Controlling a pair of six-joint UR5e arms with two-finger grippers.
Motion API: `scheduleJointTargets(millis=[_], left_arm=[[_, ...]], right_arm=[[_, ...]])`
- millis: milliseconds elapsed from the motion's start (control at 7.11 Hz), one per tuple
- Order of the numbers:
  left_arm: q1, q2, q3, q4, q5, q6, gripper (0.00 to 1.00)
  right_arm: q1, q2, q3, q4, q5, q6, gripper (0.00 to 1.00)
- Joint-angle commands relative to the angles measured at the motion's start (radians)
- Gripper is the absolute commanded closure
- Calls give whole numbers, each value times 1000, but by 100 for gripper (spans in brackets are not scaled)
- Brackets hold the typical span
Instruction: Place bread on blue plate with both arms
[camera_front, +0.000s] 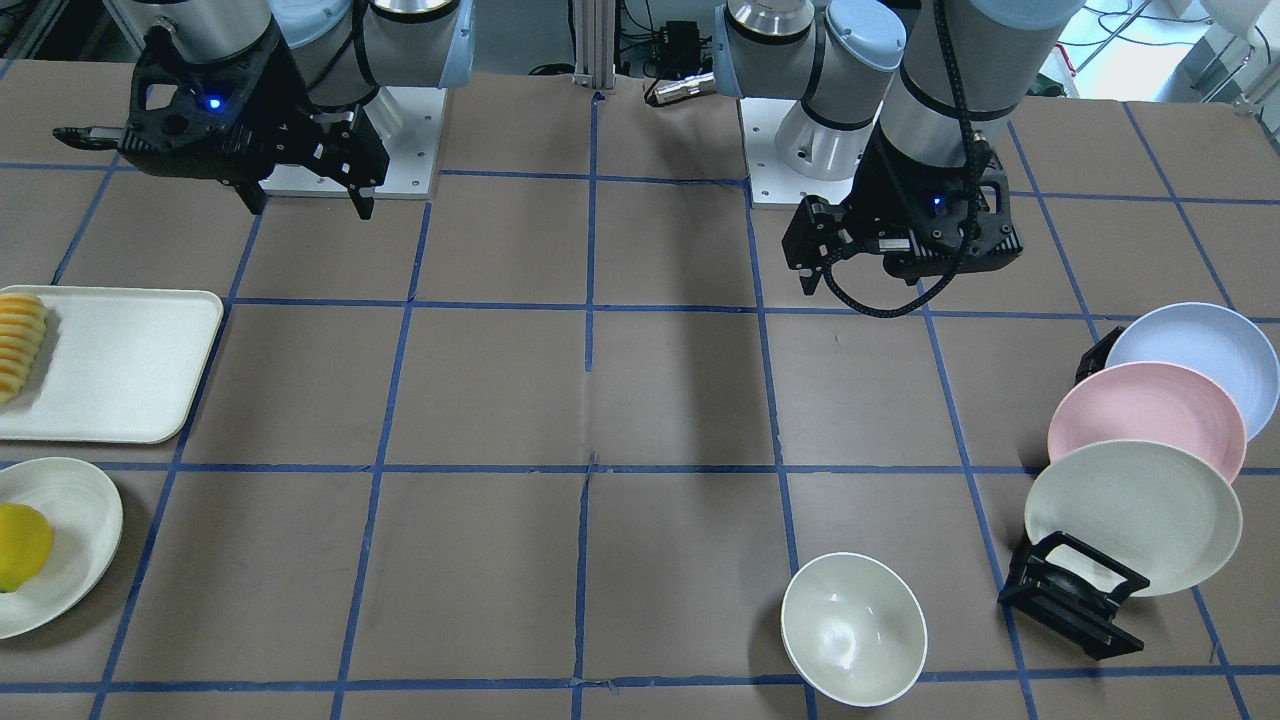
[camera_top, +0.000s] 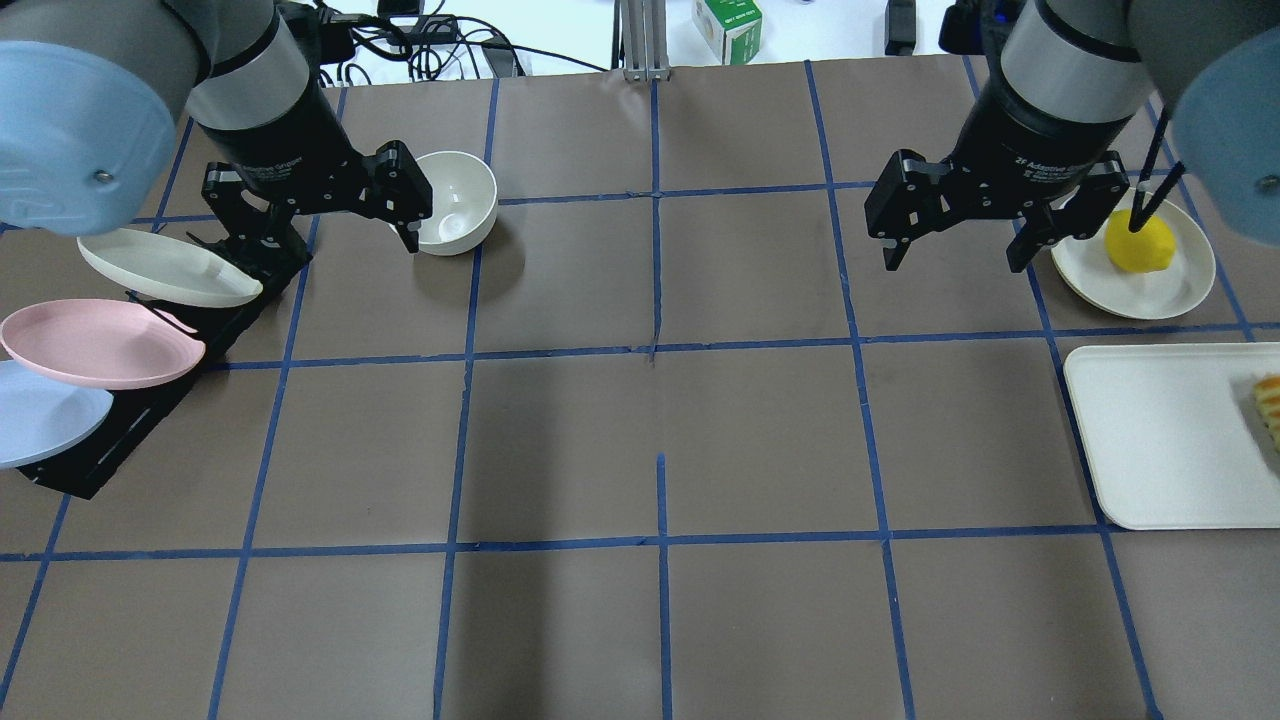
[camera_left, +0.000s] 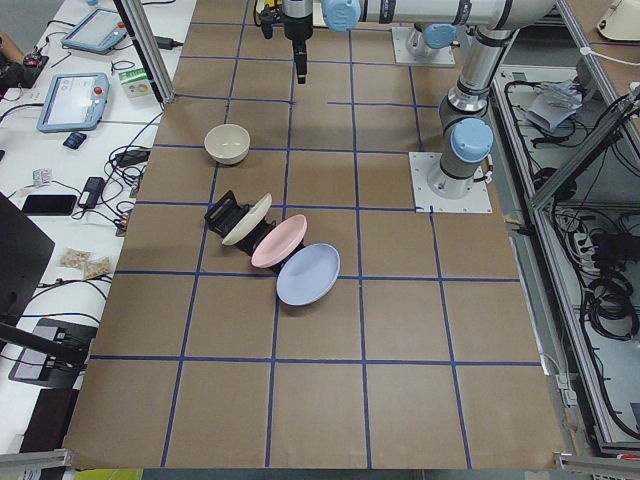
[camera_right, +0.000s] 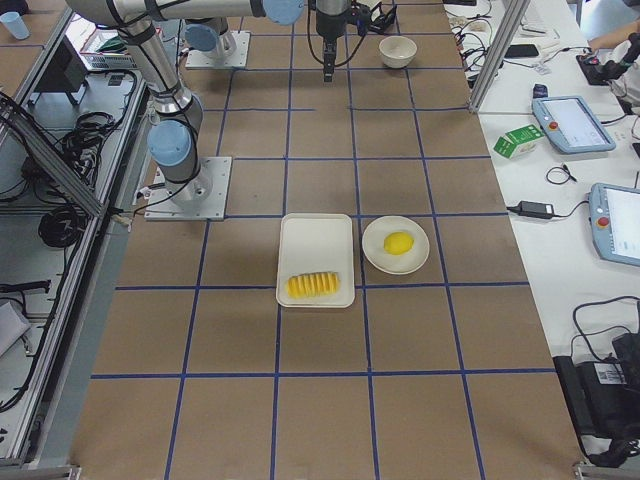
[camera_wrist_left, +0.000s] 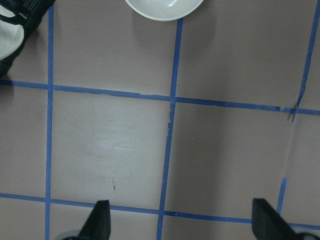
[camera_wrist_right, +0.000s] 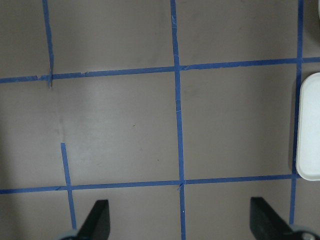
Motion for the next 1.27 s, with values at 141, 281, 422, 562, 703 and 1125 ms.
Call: scheduleJointTargets(millis=[141,281,422,562,703,1125], left_arm=[[0,13,16,-4,-5,32,0],[0,17,13,-4,6,87,0],[1,34,0,-12,18,93,0],[1,39,-9,-12,100,142,0],[6,31,-9,-9,194,225,0],[82,37,0,-9,251,279,0]], right_arm=[[0,-1,21,-1,-3,7,0],[0,-3,24,-1,0,15,0],[0,-3,24,-1,0,13,0],[-2,-1,25,0,-6,10,0],[-12,0,25,-6,-9,13,0],[-188,23,27,-21,-11,-75,0]])
